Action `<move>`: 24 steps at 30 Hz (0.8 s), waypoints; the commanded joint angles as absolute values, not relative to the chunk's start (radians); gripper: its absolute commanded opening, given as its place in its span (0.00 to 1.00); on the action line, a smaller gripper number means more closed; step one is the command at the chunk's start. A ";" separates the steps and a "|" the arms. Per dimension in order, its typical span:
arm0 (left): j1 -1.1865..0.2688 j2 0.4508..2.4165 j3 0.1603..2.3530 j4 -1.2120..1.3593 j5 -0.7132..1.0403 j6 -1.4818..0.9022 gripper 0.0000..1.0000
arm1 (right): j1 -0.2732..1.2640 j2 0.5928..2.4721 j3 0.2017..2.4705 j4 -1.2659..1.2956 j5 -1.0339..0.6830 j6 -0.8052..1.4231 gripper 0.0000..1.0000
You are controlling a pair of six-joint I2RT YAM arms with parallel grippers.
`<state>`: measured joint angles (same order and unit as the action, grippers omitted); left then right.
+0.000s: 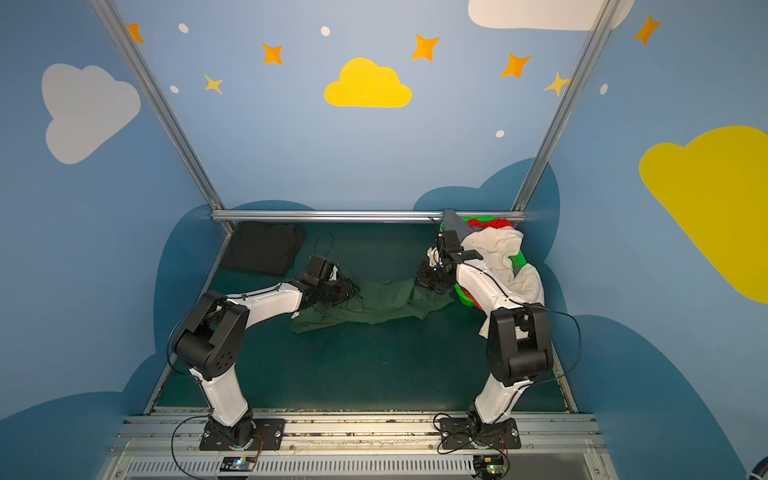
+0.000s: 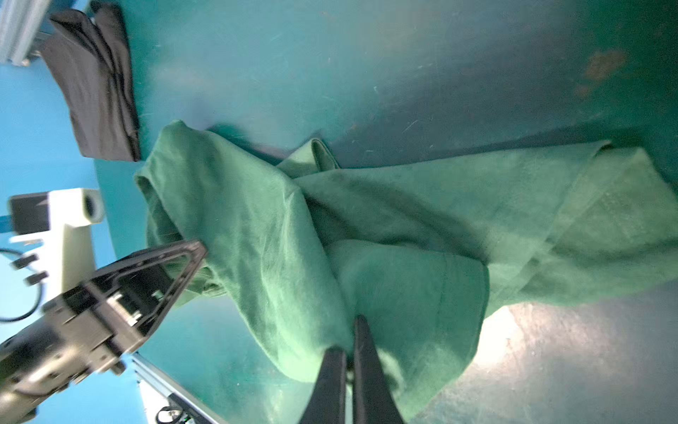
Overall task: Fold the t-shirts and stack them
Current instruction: 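Grasp the green t-shirt edge with the left gripper while the right gripper grasps another edge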
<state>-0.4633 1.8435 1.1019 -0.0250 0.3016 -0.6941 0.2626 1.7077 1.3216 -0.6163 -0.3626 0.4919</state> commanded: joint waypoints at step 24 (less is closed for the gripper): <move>-0.460 1.853 1.268 -0.273 0.161 -0.616 0.04 | 0.232 1.648 1.280 -0.581 -0.368 0.512 0.00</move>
<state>-0.4660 1.9331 1.2713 -0.2104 0.2070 -0.6533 0.2424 1.6878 1.2842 -0.5770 -0.3859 0.5022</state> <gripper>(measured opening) 0.048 0.047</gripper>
